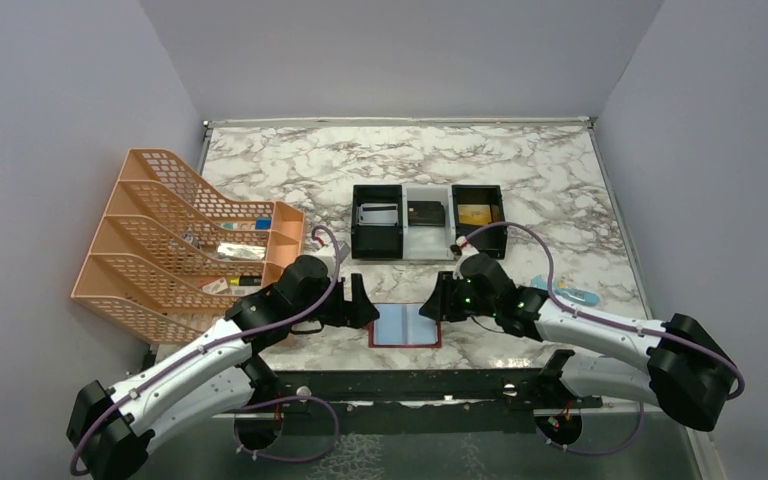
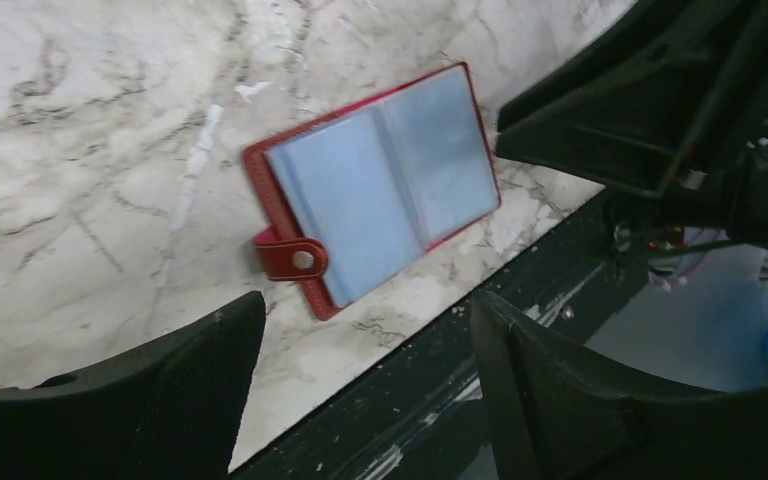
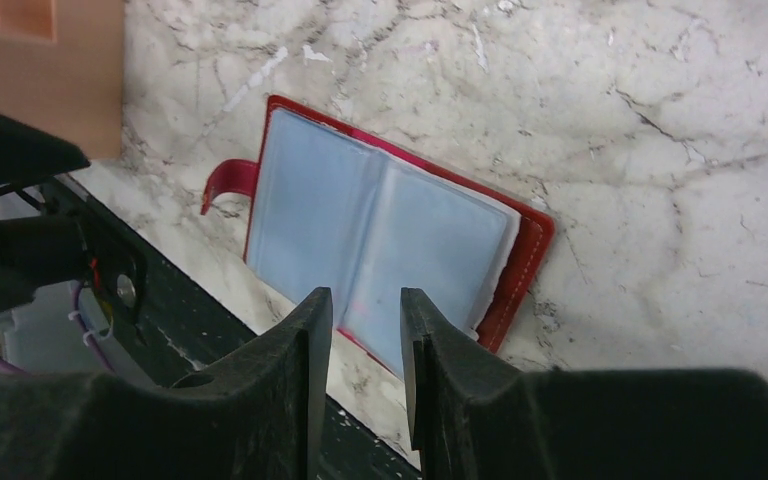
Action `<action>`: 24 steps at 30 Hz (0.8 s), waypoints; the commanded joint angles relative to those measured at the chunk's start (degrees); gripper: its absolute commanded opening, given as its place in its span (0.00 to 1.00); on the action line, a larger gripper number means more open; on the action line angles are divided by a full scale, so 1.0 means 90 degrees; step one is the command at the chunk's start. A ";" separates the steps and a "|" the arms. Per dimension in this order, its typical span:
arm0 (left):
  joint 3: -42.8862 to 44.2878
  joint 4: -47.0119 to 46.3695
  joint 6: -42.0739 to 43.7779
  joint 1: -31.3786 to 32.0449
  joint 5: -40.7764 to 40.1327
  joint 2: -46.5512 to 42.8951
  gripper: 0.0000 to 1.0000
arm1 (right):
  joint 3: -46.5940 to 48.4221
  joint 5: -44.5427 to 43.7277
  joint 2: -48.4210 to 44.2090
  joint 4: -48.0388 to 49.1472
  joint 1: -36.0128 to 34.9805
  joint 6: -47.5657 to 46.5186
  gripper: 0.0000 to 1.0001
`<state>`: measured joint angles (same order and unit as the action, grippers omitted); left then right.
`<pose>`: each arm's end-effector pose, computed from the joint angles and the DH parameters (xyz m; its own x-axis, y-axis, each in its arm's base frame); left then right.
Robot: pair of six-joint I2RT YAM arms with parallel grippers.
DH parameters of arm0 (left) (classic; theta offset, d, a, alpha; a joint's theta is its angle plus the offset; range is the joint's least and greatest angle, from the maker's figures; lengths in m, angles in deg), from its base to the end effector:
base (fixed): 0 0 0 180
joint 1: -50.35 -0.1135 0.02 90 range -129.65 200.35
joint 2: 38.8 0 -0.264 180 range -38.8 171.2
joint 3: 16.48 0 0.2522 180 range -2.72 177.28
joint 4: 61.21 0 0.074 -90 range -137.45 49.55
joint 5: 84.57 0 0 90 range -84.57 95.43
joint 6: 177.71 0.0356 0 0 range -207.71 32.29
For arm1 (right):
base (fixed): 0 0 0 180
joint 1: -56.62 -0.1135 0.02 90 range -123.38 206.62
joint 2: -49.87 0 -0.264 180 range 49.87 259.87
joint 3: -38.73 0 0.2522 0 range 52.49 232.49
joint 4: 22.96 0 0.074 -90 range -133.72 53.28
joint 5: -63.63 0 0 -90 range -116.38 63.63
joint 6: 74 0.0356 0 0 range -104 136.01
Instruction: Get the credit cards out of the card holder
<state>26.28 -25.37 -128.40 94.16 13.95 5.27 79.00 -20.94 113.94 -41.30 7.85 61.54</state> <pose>0.1187 -0.1211 0.2254 -0.8324 -0.0950 -0.5460 0.2996 0.7517 -0.5875 0.1401 0.1650 0.1757 -0.8771 0.0772 -0.4740 -0.2412 0.7827 0.5737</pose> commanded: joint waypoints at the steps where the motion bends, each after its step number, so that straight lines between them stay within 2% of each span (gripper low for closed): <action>1: -0.0104 -0.0794 -0.0339 0.0455 0.0471 0.0101 0.77 | -0.0175 0.0035 0.0150 -0.0143 -0.0010 0.0324 0.31; 8: -0.0369 -0.1032 -0.0808 0.1316 -0.0507 0.0619 0.79 | -0.0166 -0.0060 0.0390 -0.0285 -0.0010 0.0236 0.32; 18: -0.0533 -0.1787 -0.0942 0.1470 -0.1047 0.1519 0.78 | -0.0193 -0.0182 0.0645 -0.0399 -0.0010 0.0129 0.33; 24: -0.0540 -0.2211 -0.0963 0.1537 -0.1057 0.2049 0.69 | -0.0263 -0.0142 0.0845 -0.0228 -0.0010 0.0130 0.33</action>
<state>21.88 -40.47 -136.48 107.37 6.41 21.58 77.68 -21.16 120.21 -43.73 7.85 63.07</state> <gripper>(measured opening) 0.720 0.329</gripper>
